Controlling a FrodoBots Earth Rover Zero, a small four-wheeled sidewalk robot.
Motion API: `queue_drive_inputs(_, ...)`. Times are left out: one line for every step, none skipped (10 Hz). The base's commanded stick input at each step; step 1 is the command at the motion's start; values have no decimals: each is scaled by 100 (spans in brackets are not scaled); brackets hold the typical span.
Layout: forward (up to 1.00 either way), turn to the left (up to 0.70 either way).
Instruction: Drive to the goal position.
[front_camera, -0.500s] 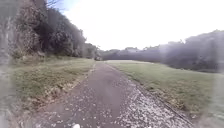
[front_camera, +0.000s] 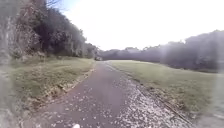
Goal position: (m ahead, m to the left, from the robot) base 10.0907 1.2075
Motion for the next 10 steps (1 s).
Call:
queue_drive_inputs(70,0)
queue_drive_inputs(70,0)
queue_drive_inputs(70,0)
queue_drive_inputs(70,0)
queue_drive_inputs(70,35)
queue_drive_inputs(70,35)
queue_drive_inputs(70,35)
queue_drive_inputs(70,20)
queue_drive_inputs(70,5)
queue_drive_inputs(70,0)
